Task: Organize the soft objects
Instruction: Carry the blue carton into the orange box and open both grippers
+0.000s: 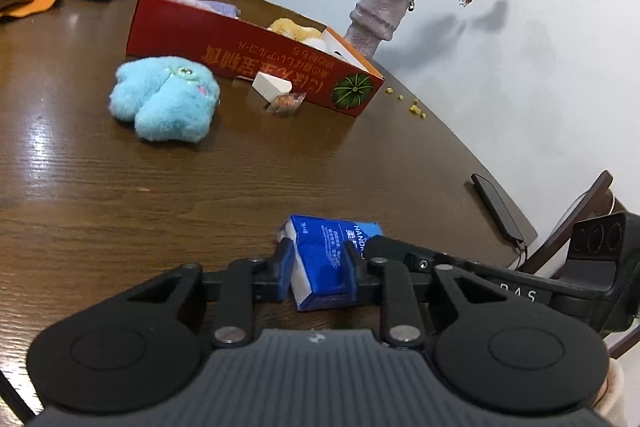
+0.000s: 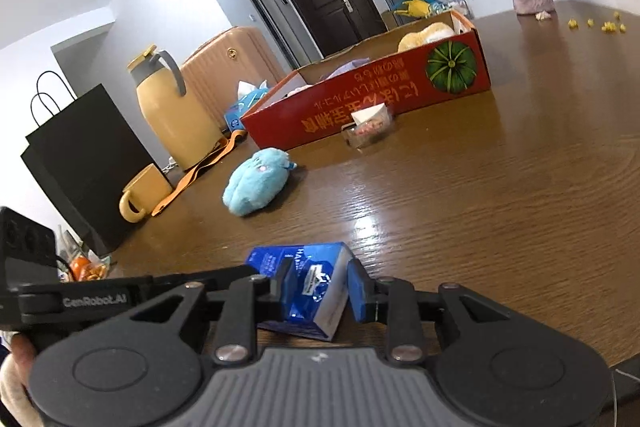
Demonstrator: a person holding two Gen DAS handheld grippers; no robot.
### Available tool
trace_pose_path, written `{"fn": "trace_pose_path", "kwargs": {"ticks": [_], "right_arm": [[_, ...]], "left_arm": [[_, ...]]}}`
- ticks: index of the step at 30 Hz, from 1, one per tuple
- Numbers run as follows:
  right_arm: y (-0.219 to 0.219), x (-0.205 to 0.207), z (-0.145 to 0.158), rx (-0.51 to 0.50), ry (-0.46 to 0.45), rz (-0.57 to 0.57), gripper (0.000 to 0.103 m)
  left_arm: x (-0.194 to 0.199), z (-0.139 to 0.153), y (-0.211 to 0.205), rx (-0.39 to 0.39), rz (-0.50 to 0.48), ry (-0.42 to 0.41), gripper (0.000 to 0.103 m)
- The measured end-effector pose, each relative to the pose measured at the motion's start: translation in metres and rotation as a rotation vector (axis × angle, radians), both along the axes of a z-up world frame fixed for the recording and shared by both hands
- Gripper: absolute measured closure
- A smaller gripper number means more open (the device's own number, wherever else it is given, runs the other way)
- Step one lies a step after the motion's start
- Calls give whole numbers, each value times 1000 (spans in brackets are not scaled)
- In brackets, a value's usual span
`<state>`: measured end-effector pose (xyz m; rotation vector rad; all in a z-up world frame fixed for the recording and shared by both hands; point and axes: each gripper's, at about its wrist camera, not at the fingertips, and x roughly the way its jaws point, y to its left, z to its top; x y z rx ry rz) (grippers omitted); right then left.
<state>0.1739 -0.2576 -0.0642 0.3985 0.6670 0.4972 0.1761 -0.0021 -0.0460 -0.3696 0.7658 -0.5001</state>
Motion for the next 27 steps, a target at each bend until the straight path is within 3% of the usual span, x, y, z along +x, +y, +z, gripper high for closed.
{"fn": "trace_pose_path", "kwargs": {"ticks": [5,8,12,15,18,21,23,27], "right_arm": [[1,7,10,-19,-4,-11,78],[1,24,35,-42,-82,-28,78],[0,92,86,-93,-226,-45,78],[2,173,114,-135,-276,-70,78],[7,263,125,-178,-227,-85,78],[15,340,117,-188,-128,-77,78],[25,379,101,-193,-46,-84,78],[54,426,70,-307,57,-51,81]], "left_arm": [[13,5,1,-39,4,11,78],[40,29,-6,-43,-14,-42,78],[120,82,-11,-38,-21,-142,78],[207,103,-13,-51,-6,-121,78],[283,102,-13,-45,13,-63,80],[344,83,-9,-34,63,24,81],[374,67,-8,25,100,55,81],[409,33,-6,122,137,169,82]]}}
